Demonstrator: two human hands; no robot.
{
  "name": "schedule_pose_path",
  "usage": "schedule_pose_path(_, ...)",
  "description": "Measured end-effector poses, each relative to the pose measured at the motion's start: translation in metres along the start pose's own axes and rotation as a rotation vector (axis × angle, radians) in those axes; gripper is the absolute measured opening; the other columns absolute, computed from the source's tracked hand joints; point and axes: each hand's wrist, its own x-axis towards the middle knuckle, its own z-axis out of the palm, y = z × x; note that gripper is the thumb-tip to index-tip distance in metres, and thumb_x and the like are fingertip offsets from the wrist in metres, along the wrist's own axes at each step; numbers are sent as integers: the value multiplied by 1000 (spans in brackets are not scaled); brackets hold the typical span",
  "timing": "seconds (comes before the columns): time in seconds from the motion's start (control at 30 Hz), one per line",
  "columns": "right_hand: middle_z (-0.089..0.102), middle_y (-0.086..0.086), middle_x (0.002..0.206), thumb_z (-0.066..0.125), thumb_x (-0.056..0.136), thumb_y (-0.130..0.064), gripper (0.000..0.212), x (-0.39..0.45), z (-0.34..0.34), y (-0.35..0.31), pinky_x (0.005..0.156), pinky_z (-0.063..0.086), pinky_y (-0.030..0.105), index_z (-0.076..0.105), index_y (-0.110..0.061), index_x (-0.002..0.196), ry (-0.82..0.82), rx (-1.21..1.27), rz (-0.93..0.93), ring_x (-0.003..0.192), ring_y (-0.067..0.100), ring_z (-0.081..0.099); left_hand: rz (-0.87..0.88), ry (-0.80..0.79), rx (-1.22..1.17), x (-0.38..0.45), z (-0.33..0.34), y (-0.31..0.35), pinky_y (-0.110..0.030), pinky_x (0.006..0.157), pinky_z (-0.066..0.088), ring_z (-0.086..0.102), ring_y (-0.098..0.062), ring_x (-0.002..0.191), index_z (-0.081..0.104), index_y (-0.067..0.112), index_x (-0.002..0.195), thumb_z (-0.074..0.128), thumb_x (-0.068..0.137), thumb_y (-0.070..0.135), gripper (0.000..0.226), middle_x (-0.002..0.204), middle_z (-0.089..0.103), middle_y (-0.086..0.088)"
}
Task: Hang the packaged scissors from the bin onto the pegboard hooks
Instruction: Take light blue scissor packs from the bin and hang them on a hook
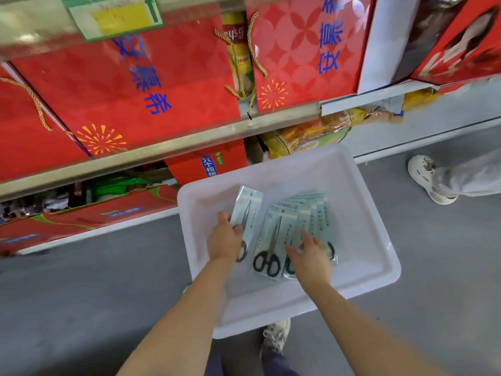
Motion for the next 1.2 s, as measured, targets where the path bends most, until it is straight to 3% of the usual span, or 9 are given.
schedule_pose_path(0.1,51,9,127,68,79,-51,73,1,25,-10,82,53,39,41,-18,139,-44,76,133,110,28,55,43,48,-51,-4,-12,-4,-39,66,50,61,-27,75,45,12,111,53,98,26,21,91,67,-7)
schedule_pose_path(0.23,41,14,130,73,73,-55,89,2,54,-32,91,44,41,30,-14,139,6,-89,243,119,35,41,16,71,-330,-15,-21,-3,-39,76,53,64,-23,85,53,18,112,54,98,33,21,96,68,1)
schedule_pose_path(0.43,40,16,121,71,74,-28,84,3,80,-48,94,39,43,24,-15,141,107,-89,288,107,35,40,10,118,-573,-31,-31,-7,-29,79,51,65,-10,92,59,29,110,53,99,30,13,101,69,10)
schedule_pose_path(0.57,42,17,125,64,77,-16,81,0,82,-58,94,36,42,20,-20,144,90,-51,270,109,34,38,7,159,-638,-37,-34,-17,-36,85,55,67,-9,92,60,35,107,55,97,32,11,97,70,15)
schedule_pose_path(0.73,37,12,135,56,84,-1,87,-8,77,-65,53,40,28,8,-24,154,59,94,107,68,21,50,47,207,-733,-54,-46,-20,-39,89,57,68,-8,97,59,42,110,57,99,23,22,108,72,9)
schedule_pose_path(0.8,38,9,141,54,83,2,90,-14,67,-64,44,34,24,5,-26,154,34,121,57,62,19,48,77,247,-817,-67,-56,-14,-30,94,54,65,-1,106,57,46,119,57,99,18,35,120,69,10)
schedule_pose_path(0.87,38,8,143,53,83,2,91,-20,50,-68,41,30,23,5,-28,154,39,179,29,62,21,50,97,304,-910,-76,-67,-7,-33,105,48,57,-1,123,54,39,137,57,99,16,44,136,60,15)
schedule_pose_path(1.07,45,10,133,52,90,-4,78,-49,-9,-102,63,39,30,12,-27,153,123,319,-184,99,30,57,151,466,-1071,-90,-127,31,-42,112,42,53,-3,130,51,40,140,62,96,18,50,138,57,23)
schedule_pose_path(1.2,49,6,120,55,89,-4,76,-69,-55,-145,78,45,34,21,-28,152,191,466,-340,100,22,51,195,537,-1068,-98,-187,58,-44,106,47,57,-8,126,50,47,138,78,74,36,71,134,61,19)
